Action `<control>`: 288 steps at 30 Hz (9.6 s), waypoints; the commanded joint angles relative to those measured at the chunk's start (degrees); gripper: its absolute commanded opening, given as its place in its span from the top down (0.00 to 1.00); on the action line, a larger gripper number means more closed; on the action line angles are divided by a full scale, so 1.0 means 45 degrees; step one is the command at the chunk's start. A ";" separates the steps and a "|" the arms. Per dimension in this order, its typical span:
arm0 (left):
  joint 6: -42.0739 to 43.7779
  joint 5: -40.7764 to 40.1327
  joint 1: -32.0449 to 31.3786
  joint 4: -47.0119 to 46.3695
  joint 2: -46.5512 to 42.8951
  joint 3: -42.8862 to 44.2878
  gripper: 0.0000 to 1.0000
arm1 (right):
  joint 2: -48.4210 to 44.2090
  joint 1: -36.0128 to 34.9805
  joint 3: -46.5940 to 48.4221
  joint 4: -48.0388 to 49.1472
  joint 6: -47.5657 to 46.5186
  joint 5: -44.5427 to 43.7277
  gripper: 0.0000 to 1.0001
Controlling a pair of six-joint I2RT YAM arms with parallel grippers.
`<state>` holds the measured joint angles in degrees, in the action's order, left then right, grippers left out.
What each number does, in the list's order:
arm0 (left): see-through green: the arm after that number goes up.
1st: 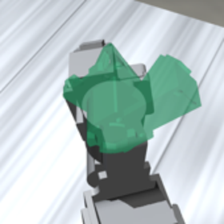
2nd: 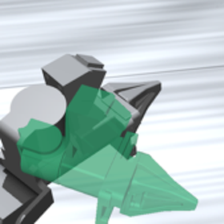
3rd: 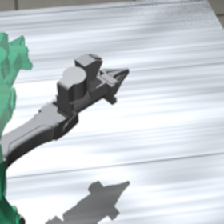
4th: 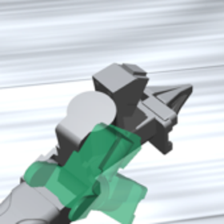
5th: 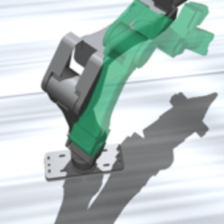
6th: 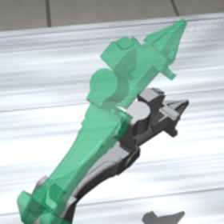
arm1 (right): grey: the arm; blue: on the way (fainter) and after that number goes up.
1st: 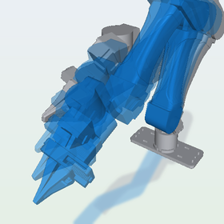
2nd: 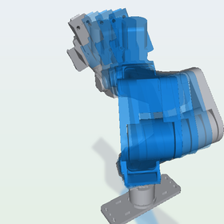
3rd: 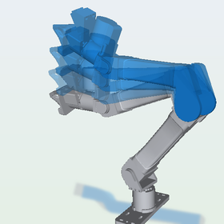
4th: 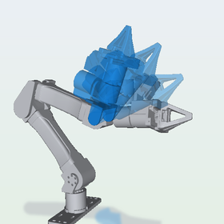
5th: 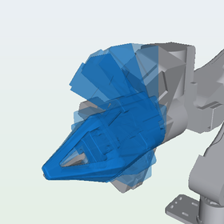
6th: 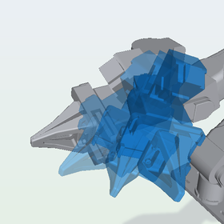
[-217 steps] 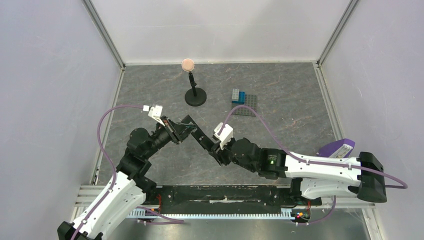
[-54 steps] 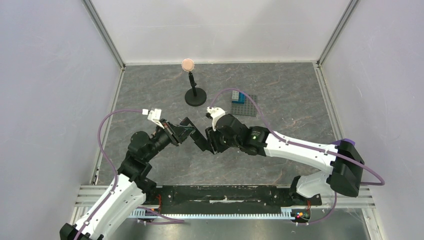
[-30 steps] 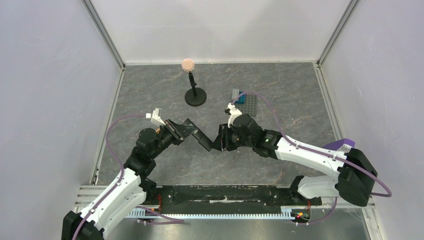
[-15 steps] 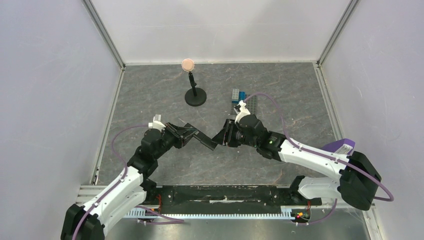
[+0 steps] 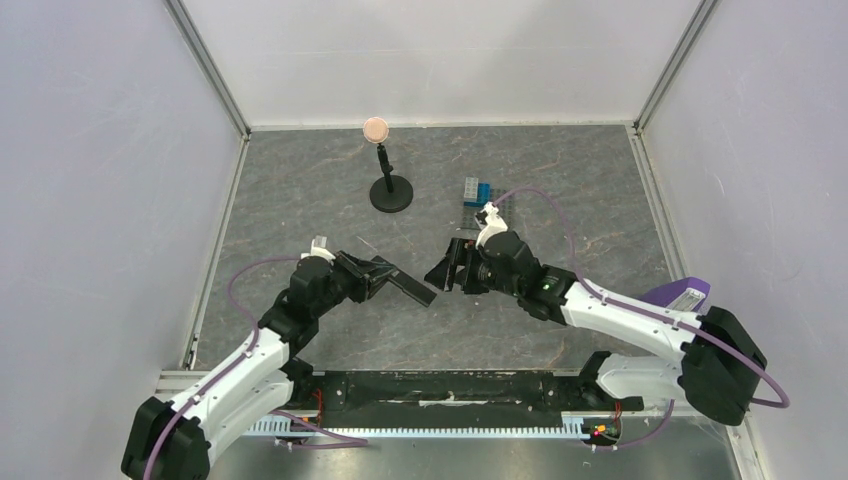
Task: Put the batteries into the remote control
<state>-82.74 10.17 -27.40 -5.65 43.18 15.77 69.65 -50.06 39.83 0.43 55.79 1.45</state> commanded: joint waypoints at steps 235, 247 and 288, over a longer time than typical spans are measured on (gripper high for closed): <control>-0.0771 0.1150 0.0021 -0.3420 -0.1974 0.0176 0.98 | 0.0317 -0.0461 -0.1386 0.9348 0.4148 0.1558 0.23; 0.2516 0.2311 0.0066 -0.2527 -0.2178 0.1058 0.98 | -0.1338 0.0551 -0.1505 0.6879 0.0087 0.6424 0.14; 0.5955 0.7775 0.0073 -0.2180 0.0110 0.3926 0.35 | -0.0200 0.0754 -0.1345 0.8170 -0.0159 0.9169 0.91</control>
<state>-59.72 46.59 -27.07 -18.11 46.37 30.72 70.61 -46.76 32.91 40.14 58.35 46.19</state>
